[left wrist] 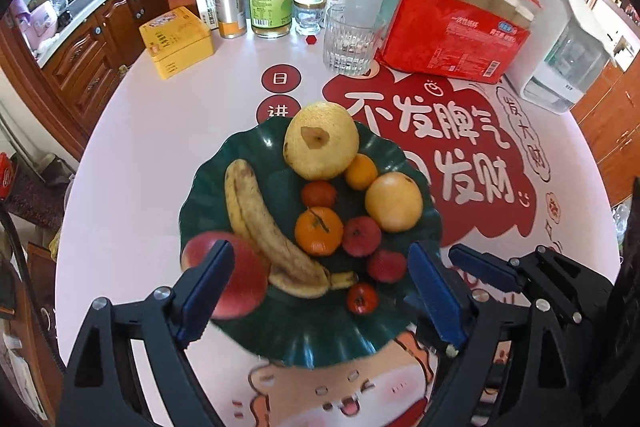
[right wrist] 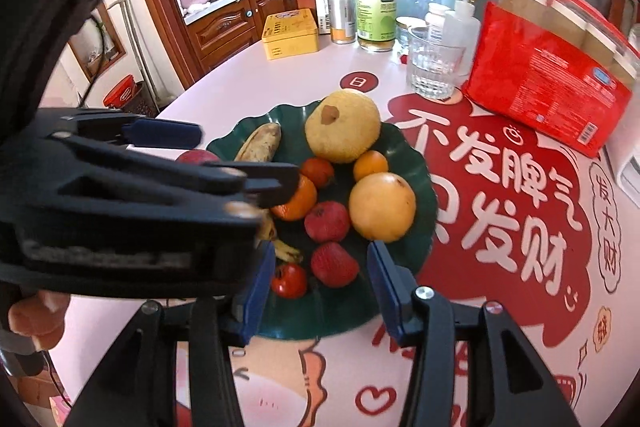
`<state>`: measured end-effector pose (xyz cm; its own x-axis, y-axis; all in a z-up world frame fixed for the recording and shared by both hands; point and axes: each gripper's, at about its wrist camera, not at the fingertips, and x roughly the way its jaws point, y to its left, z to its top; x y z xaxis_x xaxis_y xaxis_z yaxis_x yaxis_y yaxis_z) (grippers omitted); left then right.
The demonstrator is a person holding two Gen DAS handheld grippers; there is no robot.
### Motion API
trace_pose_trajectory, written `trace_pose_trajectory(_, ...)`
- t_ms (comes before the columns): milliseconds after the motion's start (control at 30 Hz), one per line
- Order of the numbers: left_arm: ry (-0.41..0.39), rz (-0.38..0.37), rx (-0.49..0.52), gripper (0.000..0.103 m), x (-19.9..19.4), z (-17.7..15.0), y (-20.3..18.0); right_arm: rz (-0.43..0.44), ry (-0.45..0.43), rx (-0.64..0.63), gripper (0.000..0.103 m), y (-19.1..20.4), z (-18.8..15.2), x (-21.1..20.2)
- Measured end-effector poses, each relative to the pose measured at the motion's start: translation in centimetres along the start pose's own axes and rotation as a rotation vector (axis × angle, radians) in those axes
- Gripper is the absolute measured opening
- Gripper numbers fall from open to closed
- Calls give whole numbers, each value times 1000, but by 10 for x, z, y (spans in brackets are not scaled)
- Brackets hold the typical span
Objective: Organize fruits
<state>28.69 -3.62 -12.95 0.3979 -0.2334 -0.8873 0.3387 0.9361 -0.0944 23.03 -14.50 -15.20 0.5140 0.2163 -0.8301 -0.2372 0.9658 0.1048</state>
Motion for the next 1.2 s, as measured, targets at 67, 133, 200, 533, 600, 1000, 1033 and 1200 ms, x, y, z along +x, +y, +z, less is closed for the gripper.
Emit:
trace_pose_trajectory(67, -10, 3, -6, 89, -11, -8, -3, -2, 0, 14, 49, -2, -6, -8)
trace_pose_trajectory(133, -22, 4, -18, 91, -24, -18, -5, -2, -1, 31, 49, -4, -12, -17)
trace_pose_trajectory(200, -28, 3, -31, 92, -36, -29, -8, -2, 0, 46, 49, -6, -18, -25)
trace_pose_trajectory(533, -48, 24, -97, 92, -89, -88, -26, -39, 18, 126, 49, -14, -59, -82)
trace_pose_trajectory(600, -51, 41, -111, 92, -100, -99, -29, -42, 25, 140, 49, -16, -66, -93)
trace_pose_trajectory(1000, -76, 139, -150, 92, -156, -150, -59, -85, -10, 251, 58, -27, -91, -178)
trace_pose_trajectory(1033, -81, 142, -152, 92, -159, -150, -61, -97, -14, 251, 59, -25, -93, -184)
trace_pose_trajectory(1200, -114, 165, -158, 92, -174, -152, -68, -122, -18, 245, 60, -11, -103, -202)
